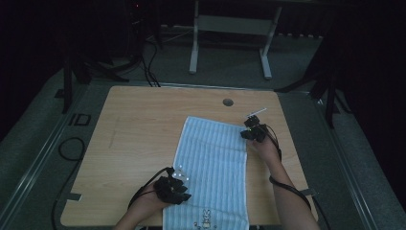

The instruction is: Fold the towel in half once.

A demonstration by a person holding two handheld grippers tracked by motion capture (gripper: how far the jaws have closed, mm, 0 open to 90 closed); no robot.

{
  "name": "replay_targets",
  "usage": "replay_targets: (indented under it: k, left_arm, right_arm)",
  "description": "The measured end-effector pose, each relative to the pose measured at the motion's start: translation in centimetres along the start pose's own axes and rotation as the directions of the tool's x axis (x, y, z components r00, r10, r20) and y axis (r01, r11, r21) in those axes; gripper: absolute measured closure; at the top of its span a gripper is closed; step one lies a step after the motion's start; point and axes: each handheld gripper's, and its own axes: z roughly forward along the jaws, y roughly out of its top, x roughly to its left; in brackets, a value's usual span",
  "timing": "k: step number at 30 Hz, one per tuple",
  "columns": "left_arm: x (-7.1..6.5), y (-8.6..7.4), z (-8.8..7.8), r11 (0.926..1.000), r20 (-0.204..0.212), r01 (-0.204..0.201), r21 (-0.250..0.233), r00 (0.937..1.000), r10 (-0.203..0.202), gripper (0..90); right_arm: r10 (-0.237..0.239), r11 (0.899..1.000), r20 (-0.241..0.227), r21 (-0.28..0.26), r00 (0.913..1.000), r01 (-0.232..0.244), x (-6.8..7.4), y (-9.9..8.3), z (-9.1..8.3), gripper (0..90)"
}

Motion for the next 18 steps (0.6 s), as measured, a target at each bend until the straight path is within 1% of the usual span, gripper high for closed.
replay_targets:
  k: [1, 3, 4, 5, 6, 7, 8, 9, 10, 11, 12, 13, 15, 16, 18]
  left_arm:
    - [0.0, 0.0, -0.1, 1.0, 0.0, 0.002, -0.004, 1.0, -0.002, 64.4]
    - [0.2, -0.1, -0.4, 1.0, -0.011, 0.005, -0.008, 0.9999, -0.005, 64.4]
    - [0.3, -0.1, -0.5, 0.9999, -0.012, 0.007, -0.01, 0.9999, -0.008, 64.4]
    - [0.4, -0.1, -0.6, 0.9998, -0.016, 0.012, -0.012, 0.9998, -0.013, 64.4]
    - [0.5, -0.2, -0.7, 0.9999, -0.02, 0.013, -0.01, 0.9997, -0.013, 64.4]
    - [0.6, -0.2, -0.7, 0.9996, -0.019, 0.022, -0.014, 0.9996, -0.023, 64.4]
    - [0.7, -0.3, -0.7, 0.9998, -0.022, 0.019, -0.007, 0.9996, -0.019, 64.4]
    - [0.7, -0.3, -0.6, 0.9997, -0.022, 0.025, -0.004, 0.9994, -0.025, 64.4]
    - [0.7, -0.3, -0.5, 0.9996, -0.021, 0.027, -0.004, 0.9994, -0.027, 64.4]
    - [0.7, -0.3, -0.4, 0.9996, -0.02, 0.026, -0.003, 0.9994, -0.027, 64.4]
    - [0.7, -0.3, -0.4, 0.9997, -0.022, 0.026, -0.002, 0.9994, -0.026, 64.4]
    - [0.7, -0.3, -0.4, 0.9997, -0.021, 0.025, -0.002, 0.9995, -0.025, 64.4]
    - [0.8, -0.4, -0.4, 0.9995, -0.02, 0.031, -0.004, 0.9993, -0.031, 64.5]
    - [0.8, -0.4, -0.3, 0.9995, -0.016, 0.032, -0.003, 0.9993, -0.032, 64.5]
    - [0.9, -0.5, -0.3, 0.9994, -0.012, 0.034, -0.01, 0.9993, -0.034, 64.5]
  right_arm:
    - [-0.009, 1.0, -0.026, -0.027, 0.9996, 0.008, 0.4, -0.1, -0.6, 84.9]
    - [-0.038, 0.998, -0.038, -0.06, 0.9985, 0.036, 1.6, -0.6, -1.8, 85.1]
    - [-0.033, 0.997, -0.063, -0.07, 0.9975, 0.028, 2.3, -0.9, -2.5, 85.1]
    - [-0.038, 0.996, -0.089, -0.082, 0.9953, 0.031, 2.9, -1.4, -3.1, 85.3]
    - [-0.061, 0.994, -0.1, -0.095, 0.9931, 0.052, 3.7, -1.9, -3.6, 85.7]
    - [-0.086, 0.993, -0.102, -0.086, 0.9911, 0.078, 4.3, -2.4, -3.8, 85.8]
    - [-0.113, 0.992, -0.093, -0.072, 0.9893, 0.106, 4.8, -2.7, -3.9, 85.8]
    - [-0.121, 0.991, -0.077, -0.061, 0.9896, 0.117, 5.1, -2.9, -3.8, 85.8]
    - [-0.126, 0.991, -0.065, -0.048, 0.9899, 0.123, 5.1, -3.1, -3.5, 85.8]
    - [-0.115, 0.993, -0.062, -0.036, 0.9915, 0.113, 4.9, -3.2, -3.2, 86.7]
    - [-0.094, 0.995, -0.072, -0.033, 0.993, 0.092, 4.6, -3.3, -2.7, 87.1]
    - [-0.085, 0.996, -0.076, -0.021, 0.9935, 0.083, 4.3, -3.5, -2.3, 87.3]
    - [-0.079, 0.997, -0.061, 0.006, 0.995, 0.08, 3.9, -3.7, -1.3, 87.4]
    - [-0.072, 0.997, -0.064, 0.006, 0.9954, 0.073, 3.6, -3.8, -0.9, 88.7]
    - [-0.043, 0.999, -0.064, -0.004, 0.997, 0.043, 3.0, -3.6, -0.8, 88.9]
